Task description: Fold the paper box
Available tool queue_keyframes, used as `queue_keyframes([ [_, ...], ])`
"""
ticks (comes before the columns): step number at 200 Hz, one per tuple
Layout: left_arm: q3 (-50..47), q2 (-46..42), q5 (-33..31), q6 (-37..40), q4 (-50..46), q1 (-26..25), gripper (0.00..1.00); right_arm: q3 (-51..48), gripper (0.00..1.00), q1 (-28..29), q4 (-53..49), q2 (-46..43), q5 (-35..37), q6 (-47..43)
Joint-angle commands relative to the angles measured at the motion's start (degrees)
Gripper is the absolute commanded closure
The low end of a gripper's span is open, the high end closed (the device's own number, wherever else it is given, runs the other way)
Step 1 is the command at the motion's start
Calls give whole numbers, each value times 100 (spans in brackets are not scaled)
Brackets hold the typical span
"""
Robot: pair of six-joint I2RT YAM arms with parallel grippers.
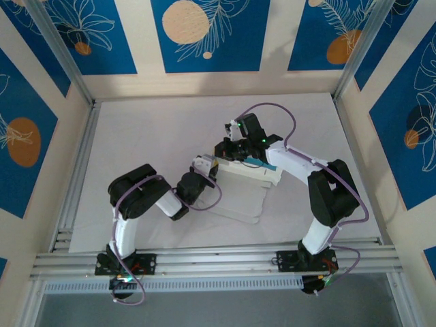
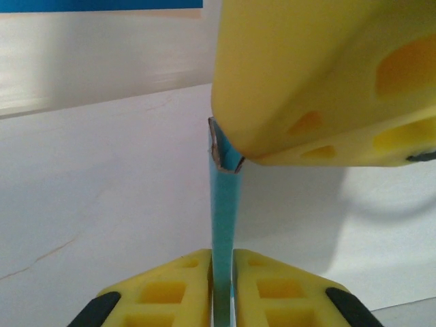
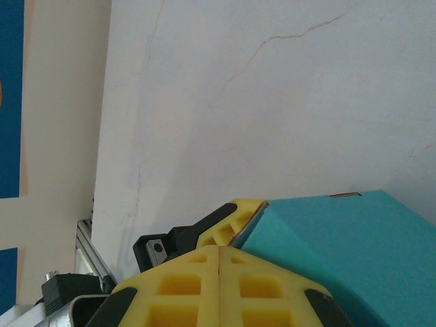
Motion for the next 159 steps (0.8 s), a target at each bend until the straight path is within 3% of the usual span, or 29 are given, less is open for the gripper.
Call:
queue_keyframes([
  [1,138,151,219,87,94,40,88,34,100,54,-170,-154,-41,114],
  [41,158,237,-139,126,94,13,100,65,100,120,-178,-107,-42,131],
  [130,332,385,-1102,684,93,-418,100,46,100,224,-221,-180,135,334],
  [159,252,416,-1287,714,90,-417,100,52,80,77,-436,-547,284,237],
])
